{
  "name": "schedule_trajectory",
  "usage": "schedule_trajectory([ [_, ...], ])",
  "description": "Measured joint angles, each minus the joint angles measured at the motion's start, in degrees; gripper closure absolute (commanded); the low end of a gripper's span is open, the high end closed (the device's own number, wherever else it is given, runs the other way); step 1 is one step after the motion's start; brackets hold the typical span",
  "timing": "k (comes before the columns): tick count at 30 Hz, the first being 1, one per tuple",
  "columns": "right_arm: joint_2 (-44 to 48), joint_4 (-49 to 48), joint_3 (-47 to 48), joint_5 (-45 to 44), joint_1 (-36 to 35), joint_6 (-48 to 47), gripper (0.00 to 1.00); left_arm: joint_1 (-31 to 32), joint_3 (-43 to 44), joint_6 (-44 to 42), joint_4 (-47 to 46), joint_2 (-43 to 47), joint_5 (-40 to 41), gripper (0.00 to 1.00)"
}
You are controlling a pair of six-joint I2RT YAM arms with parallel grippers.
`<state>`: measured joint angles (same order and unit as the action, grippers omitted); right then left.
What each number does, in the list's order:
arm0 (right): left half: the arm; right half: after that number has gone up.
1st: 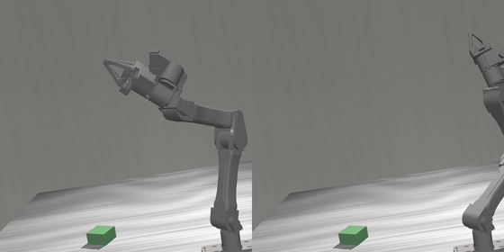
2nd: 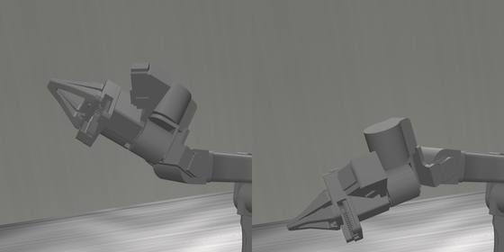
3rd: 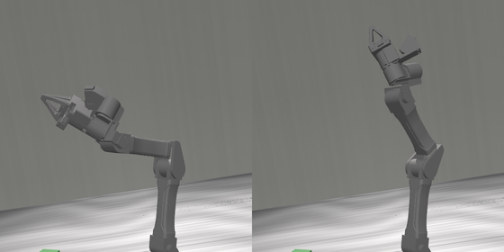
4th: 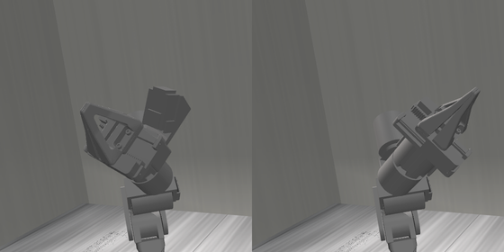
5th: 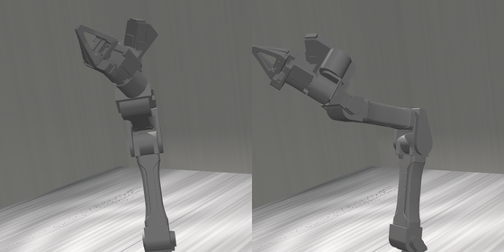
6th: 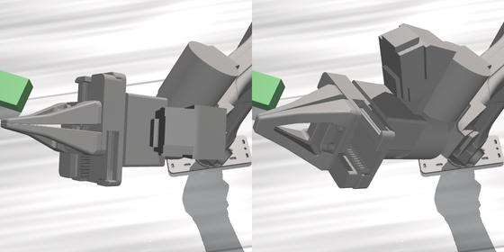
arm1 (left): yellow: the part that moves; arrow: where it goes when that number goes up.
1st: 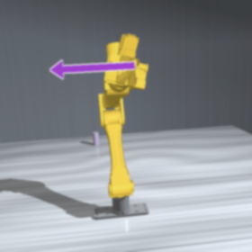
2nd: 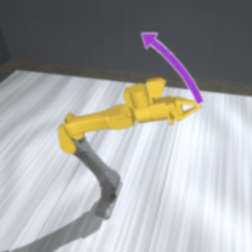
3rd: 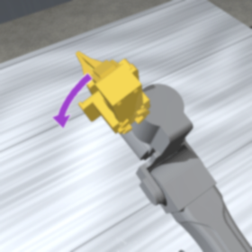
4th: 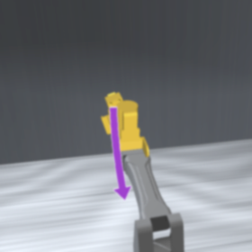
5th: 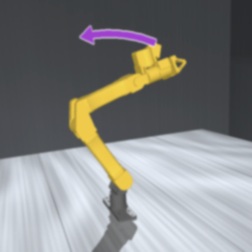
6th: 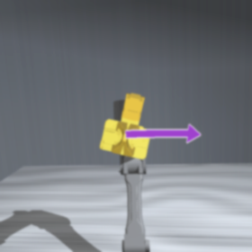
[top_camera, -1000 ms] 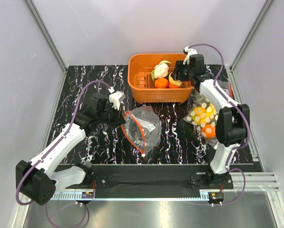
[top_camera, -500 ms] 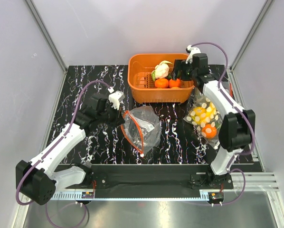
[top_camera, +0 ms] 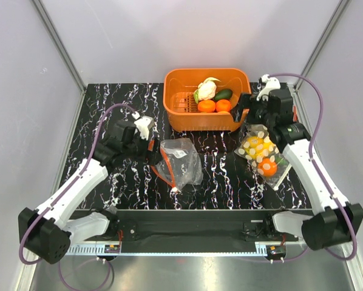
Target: Open the zip-top bag and remove the fake food
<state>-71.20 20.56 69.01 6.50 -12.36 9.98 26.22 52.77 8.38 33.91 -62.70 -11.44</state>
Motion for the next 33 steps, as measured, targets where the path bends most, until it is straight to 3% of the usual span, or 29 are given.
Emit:
schedule_trajectory([
  [15, 11.47, 10.05, -3.80, -1.40, 0.02, 2.10, 0.00, -0.42, 9.68, 9.64, 19.96, 11.08, 20.87, 0.01],
  [25, 16.72, 13.22, -3.80, -1.31, 0.02, 3.52, 0.00, -0.50, 14.36, 12.20, 20.39, 15.78, 33.99, 0.01],
  [33, 18.01, 16.20, -3.61, -1.20, 0.02, 4.04, 0.00, -0.52, 15.78, 10.32, 17.99, 17.03, 37.97, 0.01],
])
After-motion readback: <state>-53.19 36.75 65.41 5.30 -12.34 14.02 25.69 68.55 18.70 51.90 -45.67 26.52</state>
